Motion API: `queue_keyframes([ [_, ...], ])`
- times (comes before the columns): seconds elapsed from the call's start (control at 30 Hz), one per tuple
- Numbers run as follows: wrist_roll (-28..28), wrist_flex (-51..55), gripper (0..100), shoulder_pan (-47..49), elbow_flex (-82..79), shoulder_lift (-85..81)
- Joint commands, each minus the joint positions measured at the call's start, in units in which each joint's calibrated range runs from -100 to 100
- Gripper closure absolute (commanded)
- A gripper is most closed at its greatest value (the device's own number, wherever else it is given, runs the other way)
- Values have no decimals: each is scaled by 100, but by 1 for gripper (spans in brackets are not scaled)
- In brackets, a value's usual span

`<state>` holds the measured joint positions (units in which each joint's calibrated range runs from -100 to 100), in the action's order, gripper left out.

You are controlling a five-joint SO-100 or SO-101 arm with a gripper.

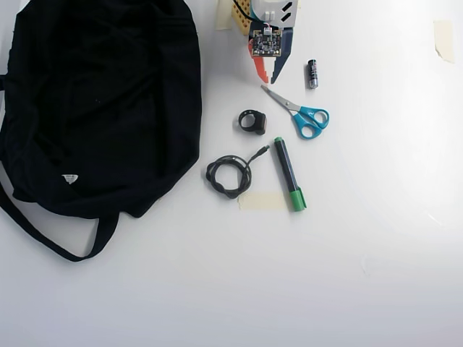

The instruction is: Put the cable into the black bag

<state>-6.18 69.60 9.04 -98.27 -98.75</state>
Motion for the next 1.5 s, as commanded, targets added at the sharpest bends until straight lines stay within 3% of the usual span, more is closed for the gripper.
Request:
queue_keyframes([
  [0.0, 20, 137, 98, -21, -101, -50],
  [1.13, 20, 86, 97, 9, -101, 0],
  [1.47, 4, -1577, 97, 61, 977, 1610],
])
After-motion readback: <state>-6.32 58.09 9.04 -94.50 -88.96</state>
